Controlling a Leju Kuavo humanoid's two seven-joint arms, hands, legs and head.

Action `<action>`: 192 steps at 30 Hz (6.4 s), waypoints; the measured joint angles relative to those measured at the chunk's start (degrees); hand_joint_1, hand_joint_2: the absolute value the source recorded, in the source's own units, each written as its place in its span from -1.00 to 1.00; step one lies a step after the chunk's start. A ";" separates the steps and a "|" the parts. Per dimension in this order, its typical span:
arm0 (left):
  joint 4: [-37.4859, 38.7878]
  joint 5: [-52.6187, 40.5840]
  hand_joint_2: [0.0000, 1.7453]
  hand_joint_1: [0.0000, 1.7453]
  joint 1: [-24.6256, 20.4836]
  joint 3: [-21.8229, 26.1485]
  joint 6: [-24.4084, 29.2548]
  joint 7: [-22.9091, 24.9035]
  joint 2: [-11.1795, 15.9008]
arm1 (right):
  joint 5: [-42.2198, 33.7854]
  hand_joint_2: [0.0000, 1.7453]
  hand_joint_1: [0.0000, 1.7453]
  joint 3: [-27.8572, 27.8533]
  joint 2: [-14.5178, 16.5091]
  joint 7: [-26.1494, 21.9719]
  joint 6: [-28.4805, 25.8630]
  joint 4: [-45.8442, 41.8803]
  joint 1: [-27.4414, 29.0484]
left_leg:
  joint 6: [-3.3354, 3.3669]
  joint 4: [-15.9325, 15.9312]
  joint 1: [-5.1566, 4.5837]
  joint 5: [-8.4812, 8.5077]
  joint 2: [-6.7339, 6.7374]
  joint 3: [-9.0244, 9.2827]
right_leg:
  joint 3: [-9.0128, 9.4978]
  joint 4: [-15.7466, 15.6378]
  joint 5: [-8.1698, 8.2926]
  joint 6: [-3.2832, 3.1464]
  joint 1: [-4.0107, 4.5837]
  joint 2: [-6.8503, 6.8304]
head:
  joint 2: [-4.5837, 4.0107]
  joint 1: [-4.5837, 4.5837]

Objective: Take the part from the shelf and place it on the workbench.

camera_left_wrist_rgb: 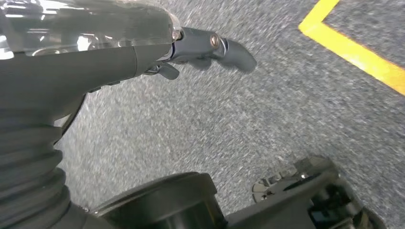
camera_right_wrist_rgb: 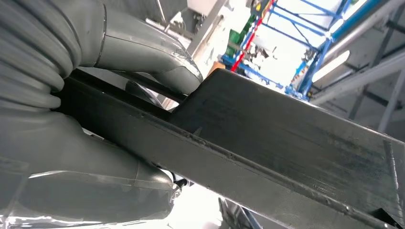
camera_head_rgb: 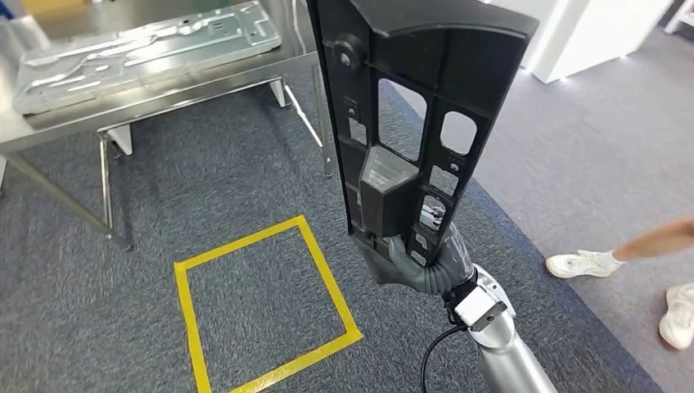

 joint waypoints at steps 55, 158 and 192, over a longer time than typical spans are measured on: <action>-0.04 1.00 1.00 -1.00 0.09 0.58 0.26 -1.95 -0.14 | 0.68 1.00 1.00 0.65 -0.20 1.72 -0.66 2.57 -0.41 | -2.75 14.91 1.83 -7.01 -4.64 -6.19 | -2.55 -0.10 2.21 -0.60 -0.70 5.80 | 0.00 -0.04; 0.07 1.03 1.00 -1.00 1.81 0.98 2.12 -2.65 0.08 | -1.49 1.00 1.00 0.72 -0.23 -2.30 -3.45 2.26 3.74 | 0.52 -2.81 1.71 -0.49 -4.46 3.63 | -4.29 3.77 0.13 2.04 -0.15 6.28 | 0.00 0.03; 0.04 -0.15 1.00 -1.00 0.52 0.18 1.24 -1.21 0.04 | -1.35 1.00 1.00 -3.64 -0.23 -0.76 -2.70 -0.33 3.58 | 0.94 -2.23 1.55 -0.82 -4.52 3.41 | -9.84 14.69 -4.09 2.77 -0.30 6.08 | 0.00 0.02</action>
